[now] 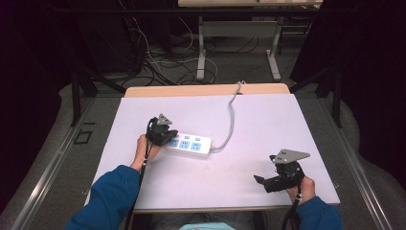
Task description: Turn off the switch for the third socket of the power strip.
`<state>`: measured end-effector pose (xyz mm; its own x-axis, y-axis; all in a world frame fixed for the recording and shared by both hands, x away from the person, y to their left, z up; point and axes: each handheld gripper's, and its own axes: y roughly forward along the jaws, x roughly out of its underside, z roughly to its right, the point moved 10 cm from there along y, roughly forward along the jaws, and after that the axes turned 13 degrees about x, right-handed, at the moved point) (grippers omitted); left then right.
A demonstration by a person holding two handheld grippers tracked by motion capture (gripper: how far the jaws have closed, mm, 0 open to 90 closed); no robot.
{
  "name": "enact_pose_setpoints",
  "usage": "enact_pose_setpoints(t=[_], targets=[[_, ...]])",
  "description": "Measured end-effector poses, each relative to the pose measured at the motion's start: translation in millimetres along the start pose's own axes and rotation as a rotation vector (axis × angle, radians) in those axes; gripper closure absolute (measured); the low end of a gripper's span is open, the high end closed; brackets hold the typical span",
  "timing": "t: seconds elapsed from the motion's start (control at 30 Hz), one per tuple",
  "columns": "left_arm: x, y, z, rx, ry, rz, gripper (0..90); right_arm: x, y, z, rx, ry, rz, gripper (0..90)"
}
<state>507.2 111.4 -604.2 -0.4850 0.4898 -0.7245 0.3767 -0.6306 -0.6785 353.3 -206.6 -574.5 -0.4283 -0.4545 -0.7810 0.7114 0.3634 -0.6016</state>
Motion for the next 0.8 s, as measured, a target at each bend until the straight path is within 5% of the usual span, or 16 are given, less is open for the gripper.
enact_pose_setpoints(t=[0.8], targets=[[1.0,-0.2,-1.3,0.022,-0.021,0.013,90.0,0.2,0.1,-0.7,-0.009,0.002,-0.002,6.5]])
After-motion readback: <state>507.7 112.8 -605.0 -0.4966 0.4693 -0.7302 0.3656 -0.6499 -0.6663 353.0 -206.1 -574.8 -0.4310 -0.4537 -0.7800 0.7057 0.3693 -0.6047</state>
